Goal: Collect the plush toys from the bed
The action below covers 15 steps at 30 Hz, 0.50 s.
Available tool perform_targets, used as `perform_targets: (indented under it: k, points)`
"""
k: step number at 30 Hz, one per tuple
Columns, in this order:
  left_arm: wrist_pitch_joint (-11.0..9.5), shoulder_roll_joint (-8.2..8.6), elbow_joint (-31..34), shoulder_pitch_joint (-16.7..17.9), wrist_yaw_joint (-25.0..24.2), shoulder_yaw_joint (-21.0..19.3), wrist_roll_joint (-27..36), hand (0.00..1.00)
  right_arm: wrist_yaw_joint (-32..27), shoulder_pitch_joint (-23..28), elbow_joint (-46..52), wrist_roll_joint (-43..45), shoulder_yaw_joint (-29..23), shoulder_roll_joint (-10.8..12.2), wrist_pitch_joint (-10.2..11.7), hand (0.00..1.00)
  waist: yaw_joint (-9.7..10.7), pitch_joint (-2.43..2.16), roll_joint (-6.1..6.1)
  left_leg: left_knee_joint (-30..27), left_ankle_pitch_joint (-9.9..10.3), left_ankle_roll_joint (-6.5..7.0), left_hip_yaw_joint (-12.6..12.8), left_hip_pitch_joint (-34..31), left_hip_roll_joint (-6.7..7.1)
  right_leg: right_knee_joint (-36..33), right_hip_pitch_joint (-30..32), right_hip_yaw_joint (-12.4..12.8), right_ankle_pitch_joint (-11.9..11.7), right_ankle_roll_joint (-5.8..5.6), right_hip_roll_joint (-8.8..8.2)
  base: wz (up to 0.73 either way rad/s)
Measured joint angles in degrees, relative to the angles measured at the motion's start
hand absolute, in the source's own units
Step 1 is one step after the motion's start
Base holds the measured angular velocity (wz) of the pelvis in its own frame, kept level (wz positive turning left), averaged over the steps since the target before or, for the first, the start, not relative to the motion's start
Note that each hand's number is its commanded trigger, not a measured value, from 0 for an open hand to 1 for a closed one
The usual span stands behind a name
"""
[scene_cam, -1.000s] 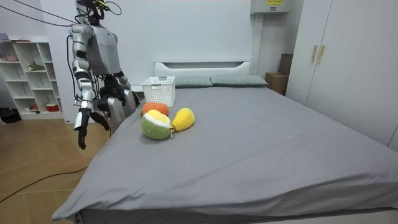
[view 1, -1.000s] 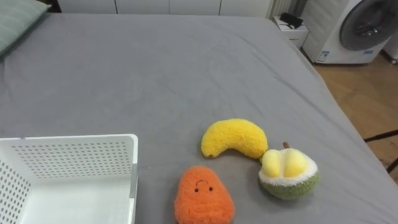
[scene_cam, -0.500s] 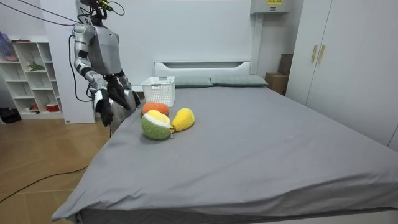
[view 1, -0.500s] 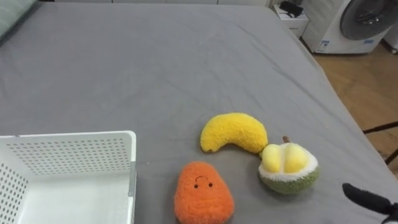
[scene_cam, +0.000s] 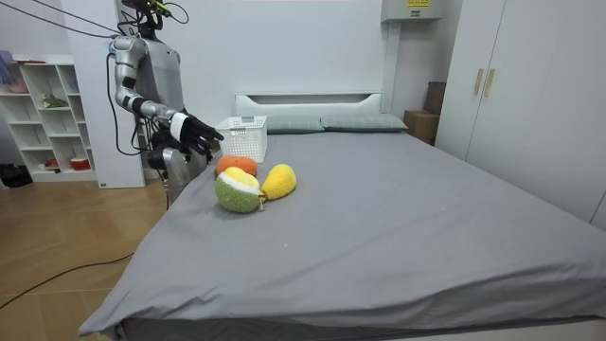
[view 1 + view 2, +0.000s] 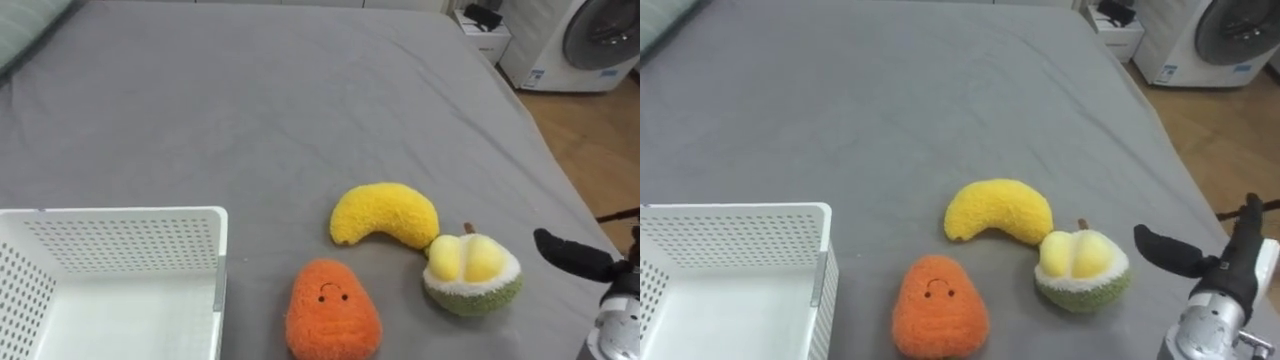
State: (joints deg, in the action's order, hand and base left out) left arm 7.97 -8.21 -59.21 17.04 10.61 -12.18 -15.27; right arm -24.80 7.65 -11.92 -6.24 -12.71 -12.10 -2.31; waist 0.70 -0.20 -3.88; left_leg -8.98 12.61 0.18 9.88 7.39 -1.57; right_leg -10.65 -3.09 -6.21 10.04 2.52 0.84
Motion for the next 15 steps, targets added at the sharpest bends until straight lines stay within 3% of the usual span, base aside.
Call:
perform_targets:
  k: [15]
  points:
    - [0.2, 0.15, -0.2, -0.6, -0.9, 1.7, 0.0, 0.0, 8.7, -1.0, -0.8, 2.6, 4.9, -0.1, -0.2, 0.0, -1.1, 0.18, -0.11, -0.4, 0.0, 0.08, -1.1, -0.8, 0.21, 0.0, -0.1, -1.3, 0.0, -0.07, -0.44, 0.04]
